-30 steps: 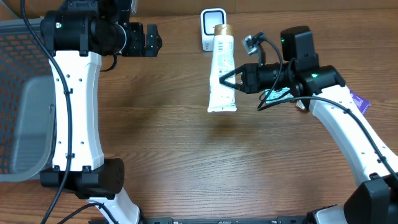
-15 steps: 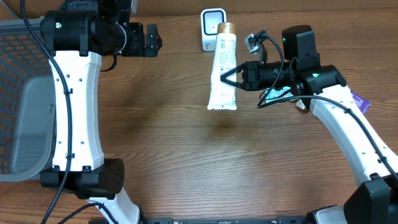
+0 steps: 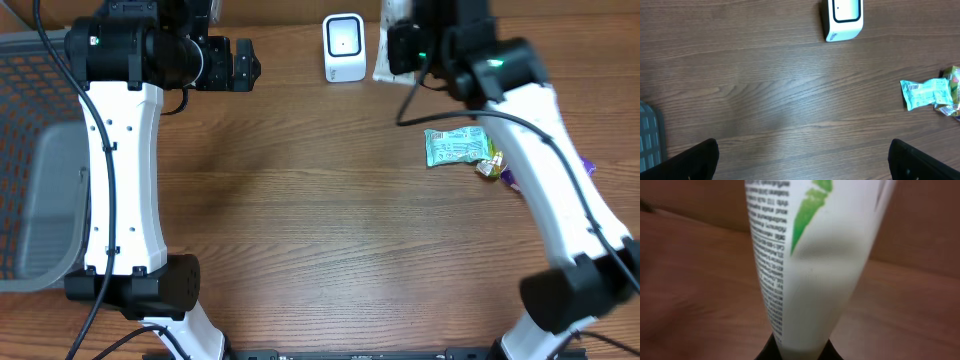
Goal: Scan the item barcode
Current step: 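Hold the tube in front of the scanner window with the right gripper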
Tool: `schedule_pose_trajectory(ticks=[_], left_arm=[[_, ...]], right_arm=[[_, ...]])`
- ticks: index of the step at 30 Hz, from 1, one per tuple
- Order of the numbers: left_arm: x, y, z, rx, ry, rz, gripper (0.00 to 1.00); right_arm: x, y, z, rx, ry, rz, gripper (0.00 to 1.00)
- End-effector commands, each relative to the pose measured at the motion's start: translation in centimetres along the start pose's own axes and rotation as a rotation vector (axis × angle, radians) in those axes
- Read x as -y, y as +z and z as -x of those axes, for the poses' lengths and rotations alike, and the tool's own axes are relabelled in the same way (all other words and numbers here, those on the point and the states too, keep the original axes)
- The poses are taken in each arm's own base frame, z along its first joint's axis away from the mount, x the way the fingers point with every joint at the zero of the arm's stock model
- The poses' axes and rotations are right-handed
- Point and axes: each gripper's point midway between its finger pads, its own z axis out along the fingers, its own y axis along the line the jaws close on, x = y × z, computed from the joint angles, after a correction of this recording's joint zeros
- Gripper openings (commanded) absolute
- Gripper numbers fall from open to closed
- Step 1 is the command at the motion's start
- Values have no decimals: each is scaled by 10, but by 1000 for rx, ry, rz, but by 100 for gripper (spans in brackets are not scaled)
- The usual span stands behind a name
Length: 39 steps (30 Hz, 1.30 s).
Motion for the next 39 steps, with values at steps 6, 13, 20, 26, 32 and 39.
schedule_pose_trajectory(ticks=[6,13,20,26,32,39], left_arm=[[6,-5,3,18,-7,-12,99],[6,-5,3,18,-7,-12,100],[5,-5,3,18,-7,-12,99],[6,-5,3,19,-7,-12,100],[5,-5,3,18,-7,-12,100],[6,-5,3,19,-7,-12,100]], right_arm=[[20,84,11,57,-540,-439,4],[30,138,1,60,-724,-618,4],[41,167,-24,-21,-844,-685,4],[44,177,-35,-47,-863,-700,4],[44,176,-34,-43,-859,-706,4],[51,171,-33,-61,-853,-755,4]])
